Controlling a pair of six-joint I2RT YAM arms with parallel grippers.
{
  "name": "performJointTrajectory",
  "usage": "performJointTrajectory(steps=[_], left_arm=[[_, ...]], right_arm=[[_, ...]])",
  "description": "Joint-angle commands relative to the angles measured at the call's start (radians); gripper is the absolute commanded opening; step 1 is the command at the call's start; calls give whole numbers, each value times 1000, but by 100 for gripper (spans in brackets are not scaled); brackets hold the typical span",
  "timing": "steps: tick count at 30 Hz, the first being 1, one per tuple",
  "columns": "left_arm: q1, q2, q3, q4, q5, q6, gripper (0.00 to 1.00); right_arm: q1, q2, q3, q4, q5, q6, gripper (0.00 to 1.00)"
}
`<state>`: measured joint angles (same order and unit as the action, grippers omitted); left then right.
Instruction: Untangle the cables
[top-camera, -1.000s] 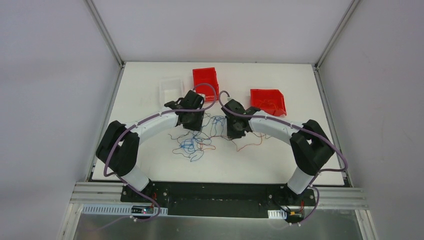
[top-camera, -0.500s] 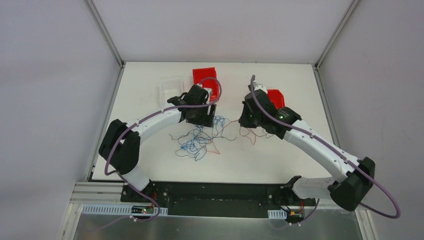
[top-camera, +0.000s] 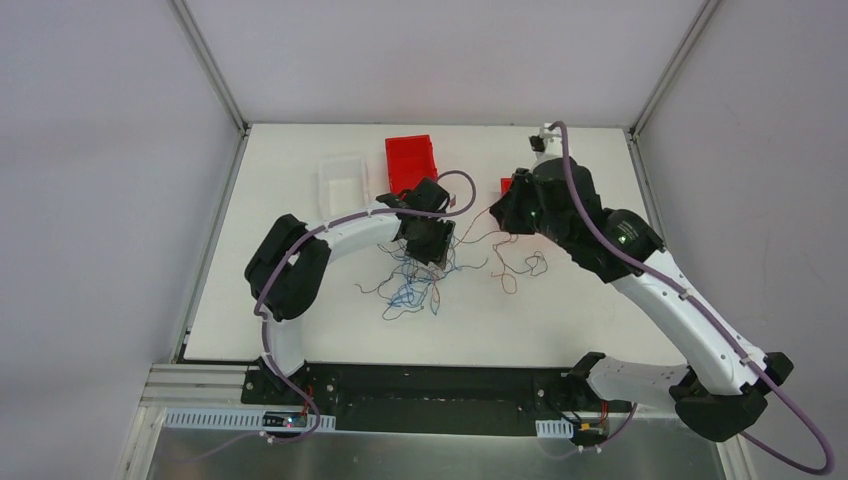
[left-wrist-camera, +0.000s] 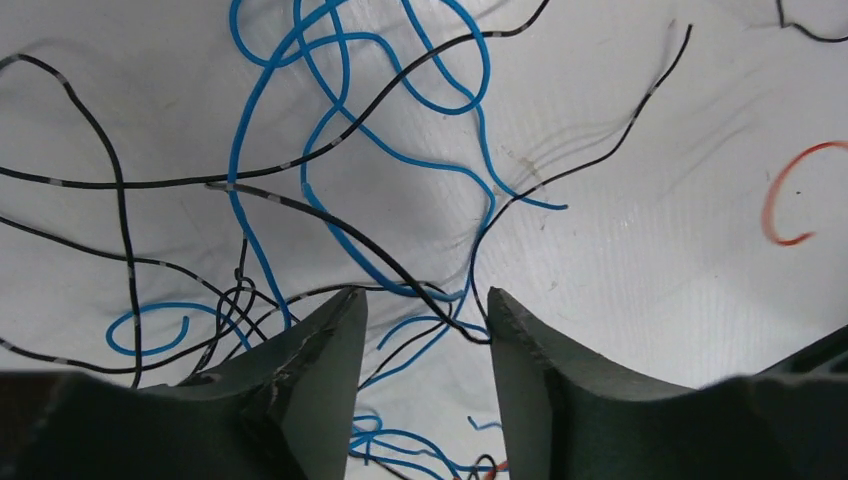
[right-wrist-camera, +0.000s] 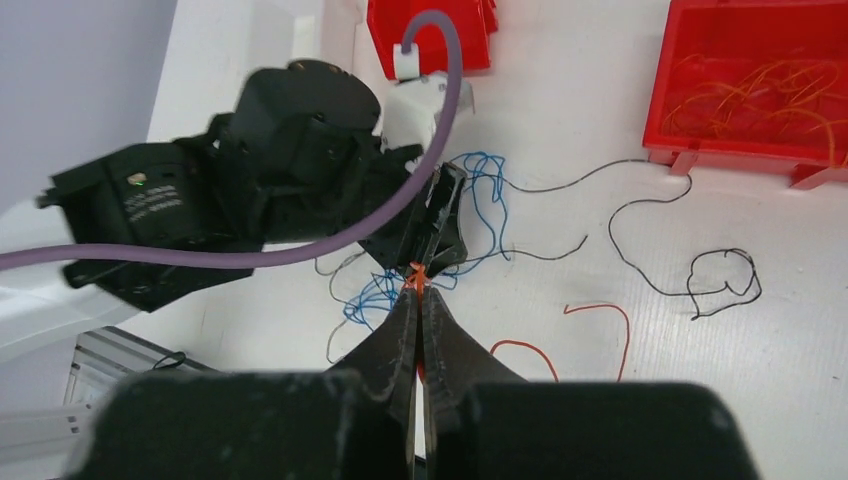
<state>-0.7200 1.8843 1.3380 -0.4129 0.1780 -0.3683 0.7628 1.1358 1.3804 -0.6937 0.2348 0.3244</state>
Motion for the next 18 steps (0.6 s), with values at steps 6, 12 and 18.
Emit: performJointTrajectory(steps=[6, 12, 18], left_arm=[[-2, 4, -103, -28, -27, -11, 19], [8, -65, -182, -43, -133, 14, 1], [34, -129, -232, -64, -201, 35, 0]], right_arm=[[-31, -22, 313, -81, 301, -127, 0], [-156, -4, 419, -127, 453, -180, 0], [-333, 21, 466, -135, 460, -203, 0]])
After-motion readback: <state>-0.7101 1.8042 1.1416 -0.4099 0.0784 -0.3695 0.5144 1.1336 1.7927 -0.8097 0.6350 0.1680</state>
